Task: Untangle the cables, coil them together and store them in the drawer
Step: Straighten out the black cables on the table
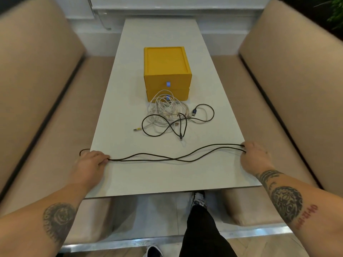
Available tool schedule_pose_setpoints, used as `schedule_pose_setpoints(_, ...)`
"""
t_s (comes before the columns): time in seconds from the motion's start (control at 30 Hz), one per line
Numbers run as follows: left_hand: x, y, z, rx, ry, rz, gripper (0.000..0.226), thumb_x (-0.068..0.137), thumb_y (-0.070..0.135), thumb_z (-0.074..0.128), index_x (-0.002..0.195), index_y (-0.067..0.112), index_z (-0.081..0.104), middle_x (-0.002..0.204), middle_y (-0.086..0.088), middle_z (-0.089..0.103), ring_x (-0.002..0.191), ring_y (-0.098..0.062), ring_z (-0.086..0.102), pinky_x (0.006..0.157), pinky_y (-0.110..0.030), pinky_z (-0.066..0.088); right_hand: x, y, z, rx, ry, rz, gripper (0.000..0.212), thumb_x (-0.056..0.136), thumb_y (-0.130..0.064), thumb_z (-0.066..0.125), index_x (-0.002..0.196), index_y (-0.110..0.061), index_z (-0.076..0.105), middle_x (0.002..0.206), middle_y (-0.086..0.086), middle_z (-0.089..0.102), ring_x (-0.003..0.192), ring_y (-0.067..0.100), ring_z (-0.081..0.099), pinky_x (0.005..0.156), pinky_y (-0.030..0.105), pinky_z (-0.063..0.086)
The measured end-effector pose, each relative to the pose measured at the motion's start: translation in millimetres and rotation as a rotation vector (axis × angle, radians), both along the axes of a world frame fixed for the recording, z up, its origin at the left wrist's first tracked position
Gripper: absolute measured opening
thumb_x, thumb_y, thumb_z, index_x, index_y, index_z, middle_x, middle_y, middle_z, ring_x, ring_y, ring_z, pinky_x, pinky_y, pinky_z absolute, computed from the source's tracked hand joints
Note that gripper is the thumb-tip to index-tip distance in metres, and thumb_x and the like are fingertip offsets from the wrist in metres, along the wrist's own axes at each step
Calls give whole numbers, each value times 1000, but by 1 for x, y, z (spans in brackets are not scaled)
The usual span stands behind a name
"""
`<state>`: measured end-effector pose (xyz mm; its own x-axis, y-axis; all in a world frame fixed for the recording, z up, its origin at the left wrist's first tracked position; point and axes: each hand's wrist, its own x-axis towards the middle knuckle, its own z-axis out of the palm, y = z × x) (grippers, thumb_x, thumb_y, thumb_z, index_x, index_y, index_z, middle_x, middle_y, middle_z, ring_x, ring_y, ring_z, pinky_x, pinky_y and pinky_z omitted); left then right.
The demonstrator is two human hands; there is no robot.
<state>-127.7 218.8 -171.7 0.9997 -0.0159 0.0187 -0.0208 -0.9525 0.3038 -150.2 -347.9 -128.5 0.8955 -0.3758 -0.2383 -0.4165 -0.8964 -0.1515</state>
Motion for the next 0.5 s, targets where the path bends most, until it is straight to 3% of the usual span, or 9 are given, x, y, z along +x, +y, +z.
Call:
schedule_pose_setpoints(0.1, -7, -8, 12, 0, 9, -8, 26, 94, 23, 56, 109, 26, 77, 115, 6, 71, 115, -28, 57, 100, -49, 43, -11, 2, 2, 111, 34, 28, 59, 88, -40, 53, 144, -28, 39, 148, -1, 41, 138, 23, 37, 114, 47, 25)
schedule_pose_setpoints(0.23, -13, -19, 26, 8, 17, -46, 58, 74, 38, 38, 120, 26, 73, 123, 5, 69, 121, -27, 56, 106, -48, 35, -19, 3, 10, -8, -18, 102, 75, 83, -67, 50, 147, -29, 36, 149, -4, 44, 136, 21, 42, 116, 50, 23)
schedule_pose_setpoints(0.33, -11, -22, 28, 32, 26, -124, 69, 68, 47, 33, 123, 28, 71, 125, 5, 68, 119, -25, 58, 109, -48, 33, -17, 11, 20, -66, -6, 174, 81, 82, -72, 50, 149, -30, 34, 152, -5, 42, 140, 20, 39, 117, 49, 19)
schedule_pose_setpoints(0.5, -9, -35, 32, 22, 61, -187, 65, 68, 48, 36, 124, 34, 68, 128, 12, 65, 122, -21, 56, 114, -51, 30, -10, 24, 35, -139, 42, 258, 86, 80, -75, 47, 152, -32, 30, 156, -8, 38, 141, 19, 38, 117, 50, 18)
